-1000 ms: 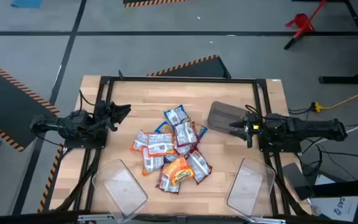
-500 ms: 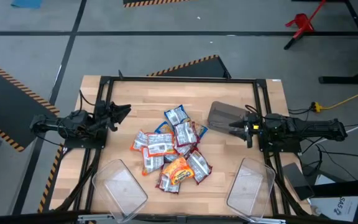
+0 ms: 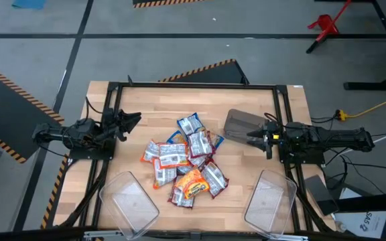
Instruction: Sort Maruchan noodles
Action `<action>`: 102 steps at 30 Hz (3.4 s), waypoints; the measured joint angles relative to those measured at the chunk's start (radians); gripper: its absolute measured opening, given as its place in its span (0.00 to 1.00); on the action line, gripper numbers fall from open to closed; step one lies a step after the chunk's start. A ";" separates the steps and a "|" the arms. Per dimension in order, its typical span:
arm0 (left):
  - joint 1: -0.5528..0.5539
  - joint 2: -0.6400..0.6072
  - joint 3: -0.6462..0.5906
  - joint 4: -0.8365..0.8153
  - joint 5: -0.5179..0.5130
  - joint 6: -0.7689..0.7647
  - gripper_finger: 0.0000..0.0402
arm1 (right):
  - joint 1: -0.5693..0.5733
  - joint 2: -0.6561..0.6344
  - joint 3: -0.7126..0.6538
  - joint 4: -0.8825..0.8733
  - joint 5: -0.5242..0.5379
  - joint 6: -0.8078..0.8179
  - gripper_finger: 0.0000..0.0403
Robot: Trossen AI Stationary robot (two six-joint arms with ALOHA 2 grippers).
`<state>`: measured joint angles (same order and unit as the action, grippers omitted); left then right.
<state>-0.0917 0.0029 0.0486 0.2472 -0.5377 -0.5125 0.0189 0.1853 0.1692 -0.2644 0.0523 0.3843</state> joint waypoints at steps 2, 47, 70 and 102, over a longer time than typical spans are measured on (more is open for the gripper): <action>0.000 0.000 0.000 0.000 0.000 0.000 0.39 | 0.000 0.000 0.000 0.007 0.009 0.000 0.47; 0.000 0.000 0.000 0.001 0.007 -0.009 0.39 | 0.191 0.832 0.320 0.364 0.125 -0.279 0.64; 0.000 0.000 0.000 0.001 0.083 -0.009 0.39 | 0.321 1.566 0.790 0.071 0.670 -0.147 0.74; 0.000 0.000 0.000 -0.001 0.086 0.000 0.39 | 0.321 1.555 0.841 -0.088 0.598 0.029 0.01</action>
<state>-0.0920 0.0025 0.0486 0.2466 -0.4519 -0.5129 0.3401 1.7404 1.0101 -0.3527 0.6500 0.4136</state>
